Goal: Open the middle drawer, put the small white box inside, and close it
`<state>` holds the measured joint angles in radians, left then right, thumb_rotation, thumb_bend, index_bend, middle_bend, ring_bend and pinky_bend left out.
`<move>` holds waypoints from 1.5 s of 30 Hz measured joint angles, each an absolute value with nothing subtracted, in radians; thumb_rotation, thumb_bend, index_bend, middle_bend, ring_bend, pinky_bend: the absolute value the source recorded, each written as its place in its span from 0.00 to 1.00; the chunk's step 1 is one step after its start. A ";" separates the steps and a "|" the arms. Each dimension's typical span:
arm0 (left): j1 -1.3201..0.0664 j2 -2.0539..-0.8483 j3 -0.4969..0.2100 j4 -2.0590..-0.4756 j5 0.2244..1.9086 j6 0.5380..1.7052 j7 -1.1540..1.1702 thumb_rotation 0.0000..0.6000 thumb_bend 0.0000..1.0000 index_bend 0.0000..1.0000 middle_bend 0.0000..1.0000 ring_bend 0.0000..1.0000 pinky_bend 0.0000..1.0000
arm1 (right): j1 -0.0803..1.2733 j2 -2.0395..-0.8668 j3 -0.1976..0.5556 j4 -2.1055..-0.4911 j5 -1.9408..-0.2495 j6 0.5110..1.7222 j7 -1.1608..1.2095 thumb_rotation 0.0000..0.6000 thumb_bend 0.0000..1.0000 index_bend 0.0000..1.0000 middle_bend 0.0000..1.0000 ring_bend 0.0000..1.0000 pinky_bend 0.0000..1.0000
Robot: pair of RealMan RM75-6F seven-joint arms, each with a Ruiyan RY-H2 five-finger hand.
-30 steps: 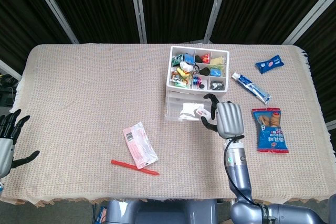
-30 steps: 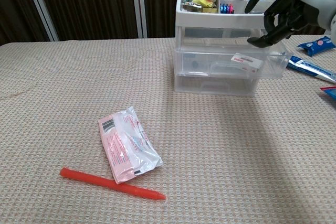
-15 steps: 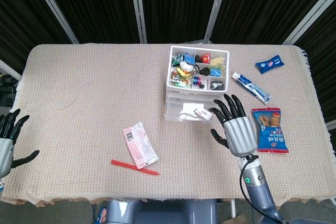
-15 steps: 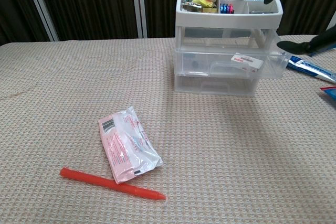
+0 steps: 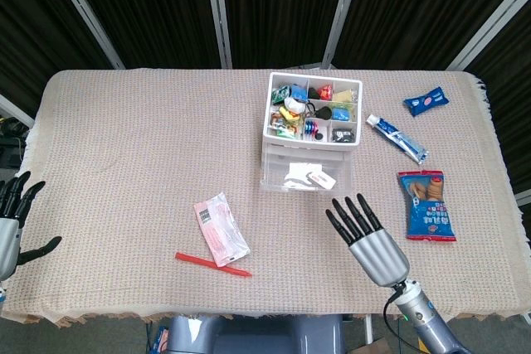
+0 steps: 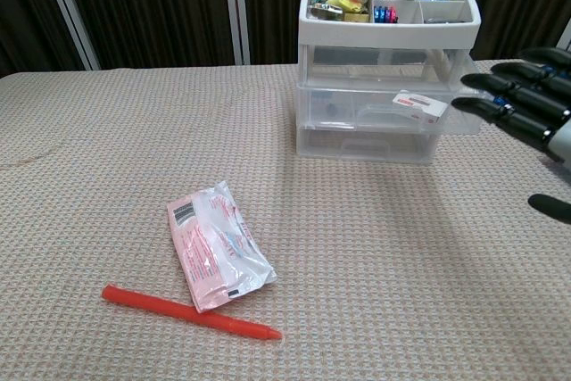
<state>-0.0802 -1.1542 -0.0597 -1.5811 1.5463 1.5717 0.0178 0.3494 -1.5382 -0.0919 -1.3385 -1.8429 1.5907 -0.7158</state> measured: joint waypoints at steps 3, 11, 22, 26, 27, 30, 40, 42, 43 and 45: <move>-0.080 -1.154 -0.061 -1.580 1.547 1.574 0.013 1.00 0.07 0.12 0.00 0.00 0.00 | 0.342 -1.578 -0.096 -1.315 -1.866 1.573 -0.754 1.00 0.17 0.00 0.00 0.00 0.00; -0.081 -1.152 -0.060 -1.578 1.549 1.573 0.006 1.00 0.07 0.12 0.00 0.00 0.00 | 0.340 -1.637 -0.074 -1.292 -1.855 1.507 -0.813 1.00 0.17 0.00 0.00 0.00 0.00; -0.081 -1.149 -0.060 -1.579 1.548 1.571 -0.002 1.00 0.07 0.12 0.00 0.00 0.00 | 0.368 -1.727 -0.007 -1.241 -1.801 1.413 -0.872 1.00 0.17 0.00 0.00 0.00 0.00; -0.081 -1.147 -0.060 -1.580 1.545 1.568 -0.006 1.00 0.07 0.12 0.00 0.00 0.00 | 0.379 -1.754 0.024 -1.213 -1.769 1.387 -0.884 1.00 0.17 0.00 0.00 0.00 0.00; -0.081 -1.147 -0.061 -1.580 1.545 1.568 -0.007 1.00 0.07 0.12 0.00 0.00 0.00 | 0.382 -1.759 0.031 -1.207 -1.763 1.382 -0.887 1.00 0.17 0.00 0.00 0.00 0.00; -0.082 -1.147 -0.061 -1.581 1.542 1.565 -0.008 1.00 0.07 0.12 0.00 0.00 0.00 | 0.394 -1.774 0.051 -1.190 -1.747 1.366 -0.895 1.00 0.17 0.00 0.00 0.00 0.00; -0.083 -1.145 -0.062 -1.585 1.534 1.558 -0.009 1.00 0.07 0.12 0.00 0.00 0.00 | 0.434 -1.806 0.111 -1.152 -1.692 1.326 -0.912 1.00 0.17 0.00 0.00 0.00 0.00; -0.083 -1.145 -0.062 -1.586 1.534 1.558 -0.009 1.00 0.07 0.12 0.00 0.00 0.00 | 0.442 -1.809 0.118 -1.148 -1.686 1.321 -0.915 1.00 0.17 0.00 0.00 0.00 0.00; -0.083 -1.145 -0.063 -1.586 1.533 1.558 -0.009 1.00 0.07 0.12 0.00 0.00 0.00 | 0.446 -1.810 0.122 -1.147 -1.681 1.317 -0.917 1.00 0.17 0.00 0.00 0.00 0.00; -0.083 -1.144 -0.063 -1.586 1.533 1.558 -0.010 1.00 0.07 0.12 0.00 0.00 0.00 | 0.451 -1.812 0.128 -1.145 -1.674 1.312 -0.919 1.00 0.17 0.00 0.00 0.00 0.00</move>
<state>-0.0833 -1.1445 -0.0630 -1.5863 1.5333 1.5579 -0.0098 0.4513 -1.8124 0.1282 -1.1455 -1.6741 1.3120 -0.9188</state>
